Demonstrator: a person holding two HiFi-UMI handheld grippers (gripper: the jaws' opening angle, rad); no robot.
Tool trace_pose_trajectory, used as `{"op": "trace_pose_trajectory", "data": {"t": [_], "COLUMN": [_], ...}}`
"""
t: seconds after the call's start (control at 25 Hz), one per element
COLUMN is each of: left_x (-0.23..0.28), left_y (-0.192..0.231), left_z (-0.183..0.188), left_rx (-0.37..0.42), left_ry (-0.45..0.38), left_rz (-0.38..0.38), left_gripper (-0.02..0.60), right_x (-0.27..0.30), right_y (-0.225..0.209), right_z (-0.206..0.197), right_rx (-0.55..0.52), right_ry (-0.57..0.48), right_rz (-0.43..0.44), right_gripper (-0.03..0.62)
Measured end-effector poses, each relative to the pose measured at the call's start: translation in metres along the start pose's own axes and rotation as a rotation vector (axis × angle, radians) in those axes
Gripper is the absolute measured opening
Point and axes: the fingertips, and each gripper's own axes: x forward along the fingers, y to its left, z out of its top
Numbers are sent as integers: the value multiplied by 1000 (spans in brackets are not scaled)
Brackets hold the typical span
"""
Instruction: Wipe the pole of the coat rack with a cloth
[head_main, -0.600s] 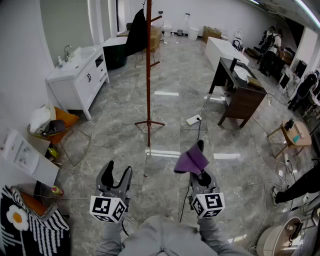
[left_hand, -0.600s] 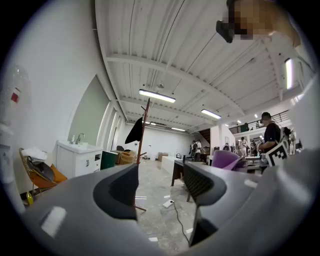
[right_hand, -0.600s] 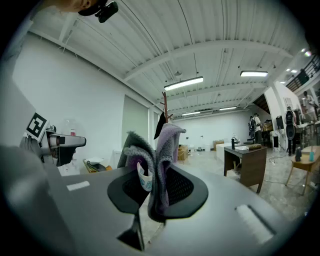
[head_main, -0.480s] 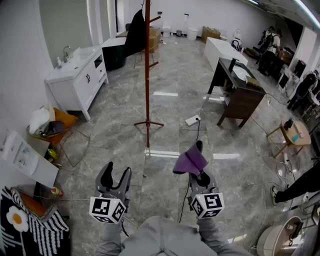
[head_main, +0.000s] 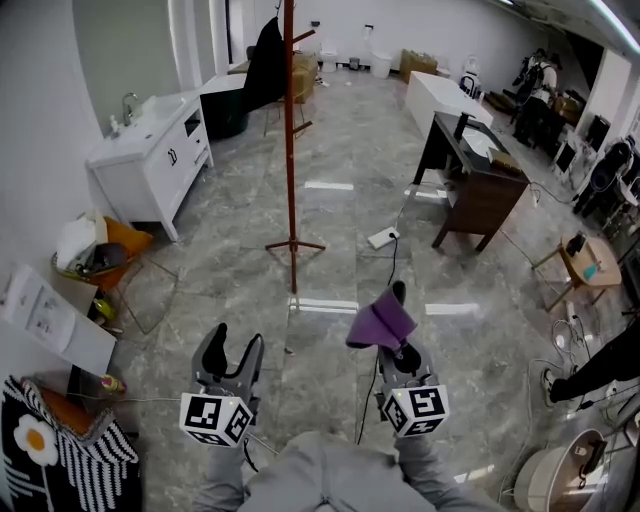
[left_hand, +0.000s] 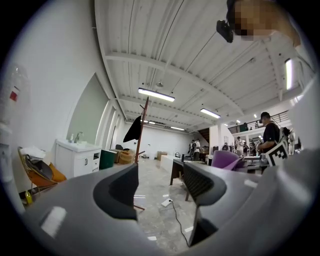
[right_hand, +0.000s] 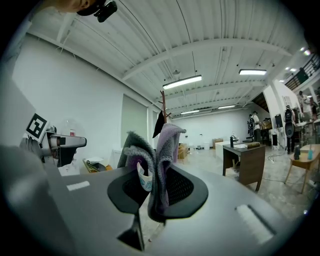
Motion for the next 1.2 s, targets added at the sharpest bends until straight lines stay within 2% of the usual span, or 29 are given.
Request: {"op": "trace_pose_trajectory", "data": {"t": [0.4, 0.88, 1.2], "left_x": [18, 61, 106], "left_y": [-15, -49, -36], "left_z": [-8, -22, -32], "left_rx": [-2, 24, 19], "left_ry": [10, 53, 69], "left_rz": [4, 9, -9], "left_gripper": [308, 308, 308], "right_x": [2, 19, 56], "right_y": [-26, -76, -92], "right_z": [-3, -18, -31], "right_rx": [24, 30, 42], "right_ry": [-7, 32, 59], "right_rz": [-9, 24, 13], "right_gripper": [56, 57, 57]}}
